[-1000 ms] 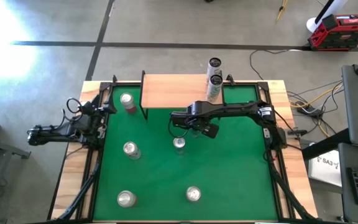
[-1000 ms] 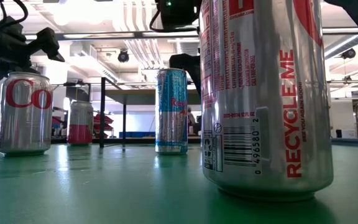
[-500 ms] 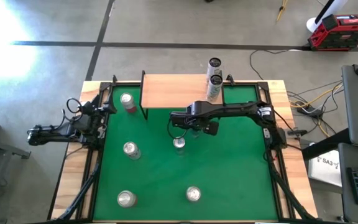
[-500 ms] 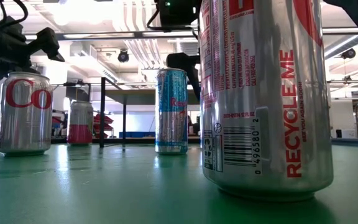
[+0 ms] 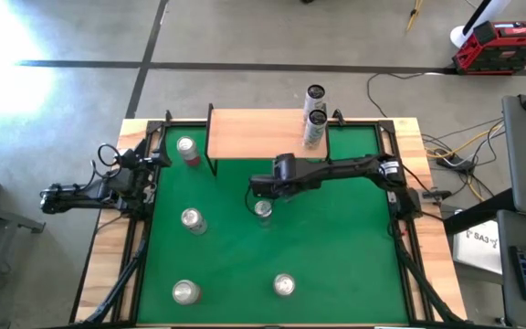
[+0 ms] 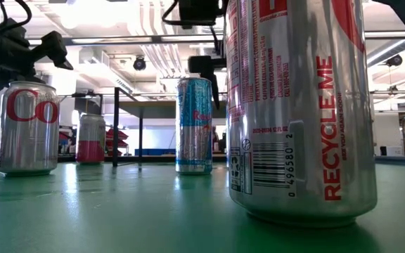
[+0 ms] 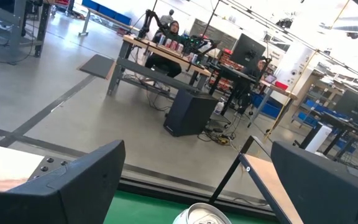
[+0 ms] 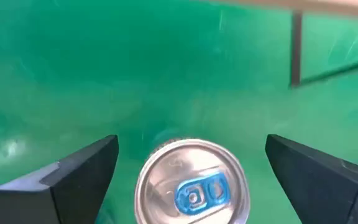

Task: Place canned beverage on shelf
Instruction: Put the top blue soda can on the shelf

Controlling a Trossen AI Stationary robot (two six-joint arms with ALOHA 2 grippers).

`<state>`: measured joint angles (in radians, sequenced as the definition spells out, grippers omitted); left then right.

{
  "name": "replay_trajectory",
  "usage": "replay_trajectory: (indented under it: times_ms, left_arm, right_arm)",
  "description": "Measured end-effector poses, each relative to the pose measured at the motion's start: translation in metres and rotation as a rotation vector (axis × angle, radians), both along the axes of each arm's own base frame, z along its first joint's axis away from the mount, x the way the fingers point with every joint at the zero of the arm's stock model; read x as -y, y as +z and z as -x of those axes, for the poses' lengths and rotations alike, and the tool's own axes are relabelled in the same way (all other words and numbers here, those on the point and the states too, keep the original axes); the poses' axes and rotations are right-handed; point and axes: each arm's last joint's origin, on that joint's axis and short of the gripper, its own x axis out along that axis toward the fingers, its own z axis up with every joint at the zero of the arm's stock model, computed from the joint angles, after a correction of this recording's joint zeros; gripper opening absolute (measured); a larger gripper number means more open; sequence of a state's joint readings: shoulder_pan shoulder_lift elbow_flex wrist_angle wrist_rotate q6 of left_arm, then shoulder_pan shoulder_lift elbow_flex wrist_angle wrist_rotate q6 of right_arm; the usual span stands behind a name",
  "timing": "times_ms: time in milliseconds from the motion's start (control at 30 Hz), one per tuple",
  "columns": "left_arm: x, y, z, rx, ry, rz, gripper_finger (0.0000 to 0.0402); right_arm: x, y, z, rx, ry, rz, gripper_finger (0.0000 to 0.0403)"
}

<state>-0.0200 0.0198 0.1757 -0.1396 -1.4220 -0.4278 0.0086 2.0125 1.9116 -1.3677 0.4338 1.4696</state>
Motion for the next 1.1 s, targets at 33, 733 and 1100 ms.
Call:
replay_trajectory:
  times_ms: [33,733,1100]
  left_arm:
    - [0.000,0.000,0.000,0.000,0.000,0.000,0.0389]
    - [0.000,0.000,0.000,0.000,0.000,0.000,0.0389]
    - [0.000,0.000,0.000,0.000,0.000,0.000,0.0389]
  right_arm:
    - [-0.005,0.000,0.000,0.003,0.007,0.045,0.0400]
    - [-0.060,-0.049,0.017,0.072,0.002,0.425,0.0400]
    - [-0.061,-0.062,0.020,0.111,-0.027,0.440,0.0400]
